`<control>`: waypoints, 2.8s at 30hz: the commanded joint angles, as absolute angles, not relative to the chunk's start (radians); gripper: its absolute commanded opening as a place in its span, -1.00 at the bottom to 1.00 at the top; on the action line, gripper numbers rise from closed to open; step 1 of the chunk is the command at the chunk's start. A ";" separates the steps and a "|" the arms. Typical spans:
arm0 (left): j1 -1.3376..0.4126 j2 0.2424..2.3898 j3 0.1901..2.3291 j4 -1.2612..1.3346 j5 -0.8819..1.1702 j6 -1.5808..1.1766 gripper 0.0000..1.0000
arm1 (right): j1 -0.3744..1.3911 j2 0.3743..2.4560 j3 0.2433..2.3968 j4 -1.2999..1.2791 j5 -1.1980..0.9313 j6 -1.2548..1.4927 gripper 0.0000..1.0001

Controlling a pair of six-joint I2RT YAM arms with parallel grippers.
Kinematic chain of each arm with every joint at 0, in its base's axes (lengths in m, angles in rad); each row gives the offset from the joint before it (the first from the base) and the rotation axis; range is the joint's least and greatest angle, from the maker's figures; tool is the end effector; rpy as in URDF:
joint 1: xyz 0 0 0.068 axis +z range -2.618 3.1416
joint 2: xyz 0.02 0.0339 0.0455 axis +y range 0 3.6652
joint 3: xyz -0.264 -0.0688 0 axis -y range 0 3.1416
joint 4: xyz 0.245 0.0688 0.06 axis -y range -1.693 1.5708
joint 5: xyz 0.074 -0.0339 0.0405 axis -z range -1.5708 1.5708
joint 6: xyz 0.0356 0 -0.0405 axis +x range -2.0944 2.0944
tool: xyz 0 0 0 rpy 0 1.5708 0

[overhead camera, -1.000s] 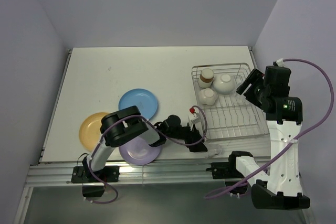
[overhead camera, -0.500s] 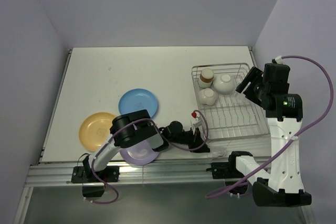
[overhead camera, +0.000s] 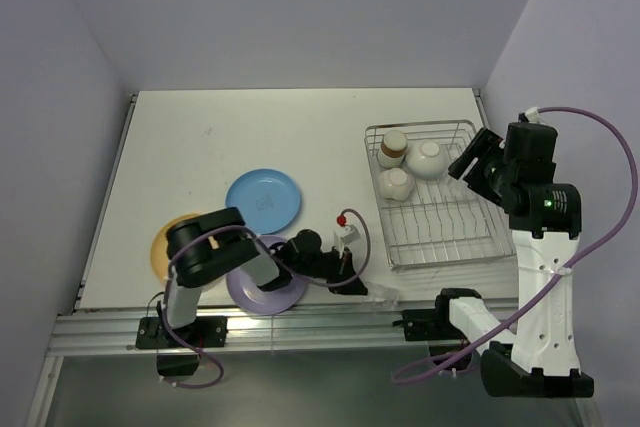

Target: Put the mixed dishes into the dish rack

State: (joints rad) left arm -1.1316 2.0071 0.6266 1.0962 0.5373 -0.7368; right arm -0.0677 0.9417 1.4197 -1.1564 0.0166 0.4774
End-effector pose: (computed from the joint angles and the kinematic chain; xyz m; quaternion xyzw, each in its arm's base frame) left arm 0.1269 -0.3130 0.0942 0.3074 0.7252 -0.5913 0.1730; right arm 0.1396 -0.0101 0.4242 0.2463 0.8678 0.0805 0.4240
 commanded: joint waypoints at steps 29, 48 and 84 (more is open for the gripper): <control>-0.779 1.333 1.305 0.135 0.871 -0.716 -1.00 | -0.005 0.927 1.244 -0.391 -1.146 1.175 0.51; -0.724 1.371 1.309 0.325 0.908 -0.856 -1.00 | 0.066 0.853 1.154 -0.413 -1.201 1.164 0.46; -0.644 1.287 1.154 -0.426 0.377 -0.557 0.99 | -0.209 1.080 1.603 -1.449 -0.336 0.444 -1.00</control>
